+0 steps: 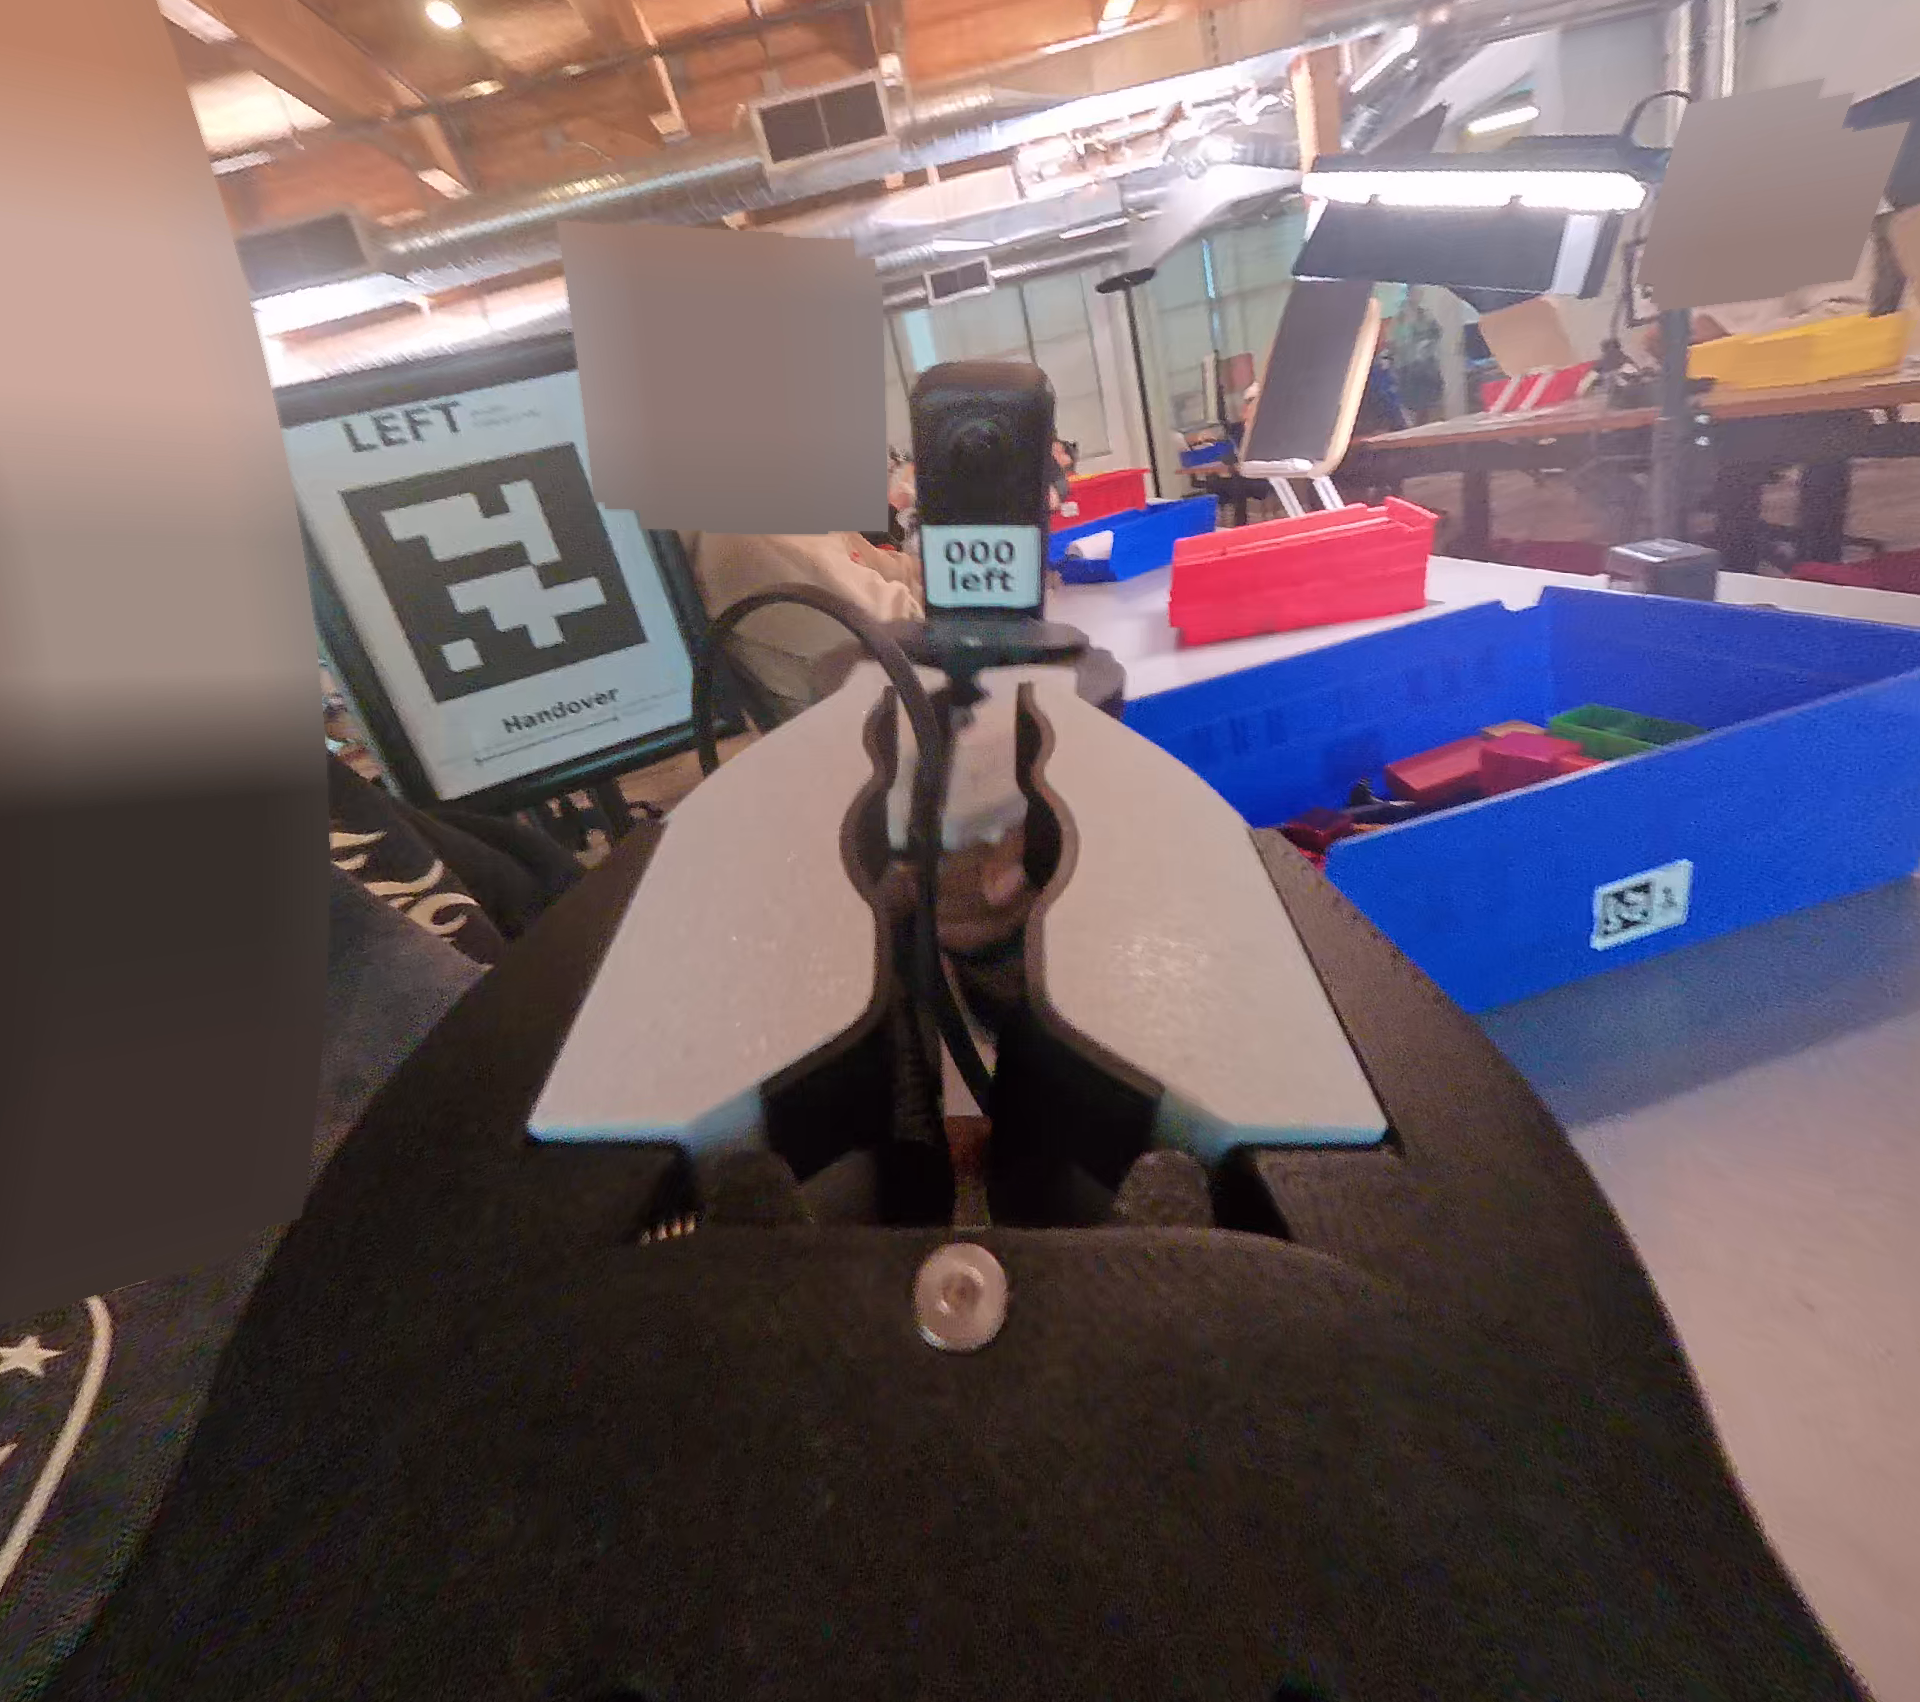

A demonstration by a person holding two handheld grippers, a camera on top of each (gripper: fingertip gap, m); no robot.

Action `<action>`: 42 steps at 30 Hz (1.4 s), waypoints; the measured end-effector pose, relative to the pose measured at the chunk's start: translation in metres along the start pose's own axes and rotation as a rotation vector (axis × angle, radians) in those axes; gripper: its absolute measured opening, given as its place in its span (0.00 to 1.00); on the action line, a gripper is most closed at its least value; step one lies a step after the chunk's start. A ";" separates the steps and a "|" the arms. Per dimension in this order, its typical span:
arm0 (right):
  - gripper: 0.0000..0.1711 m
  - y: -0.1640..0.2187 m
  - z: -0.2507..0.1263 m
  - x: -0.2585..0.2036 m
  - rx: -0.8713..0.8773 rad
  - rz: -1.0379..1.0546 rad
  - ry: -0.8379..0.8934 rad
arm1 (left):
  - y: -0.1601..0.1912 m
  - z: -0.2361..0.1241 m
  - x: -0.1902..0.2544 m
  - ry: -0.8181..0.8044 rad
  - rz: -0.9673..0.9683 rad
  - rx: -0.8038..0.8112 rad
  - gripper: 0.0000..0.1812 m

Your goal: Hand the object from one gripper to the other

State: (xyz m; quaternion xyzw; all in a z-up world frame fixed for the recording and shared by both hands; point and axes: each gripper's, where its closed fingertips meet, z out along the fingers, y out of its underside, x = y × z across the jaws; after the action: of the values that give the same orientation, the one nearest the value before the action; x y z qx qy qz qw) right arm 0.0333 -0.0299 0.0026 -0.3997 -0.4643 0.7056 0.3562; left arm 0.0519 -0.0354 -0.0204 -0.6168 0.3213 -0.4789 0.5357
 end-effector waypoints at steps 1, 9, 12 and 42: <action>0.15 0.002 -0.001 0.003 -0.017 -0.012 0.013 | -0.006 -0.005 -0.001 -0.013 0.000 0.030 0.02; 0.14 0.049 0.020 -0.003 -0.207 -0.053 -0.061 | -0.032 -0.025 0.007 -0.006 0.014 0.148 0.02; 0.04 0.048 0.022 -0.011 -0.182 -0.052 -0.112 | -0.033 -0.023 0.012 0.010 0.015 0.155 0.02; 0.19 0.029 0.006 -0.006 -0.199 -0.258 0.006 | -0.027 -0.017 0.014 -0.038 0.176 0.105 0.03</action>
State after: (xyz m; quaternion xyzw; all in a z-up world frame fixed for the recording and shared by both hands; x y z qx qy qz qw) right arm 0.0267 -0.0464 -0.0221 -0.3723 -0.5781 0.6034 0.4040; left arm 0.0379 -0.0480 0.0082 -0.5662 0.3386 -0.4345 0.6132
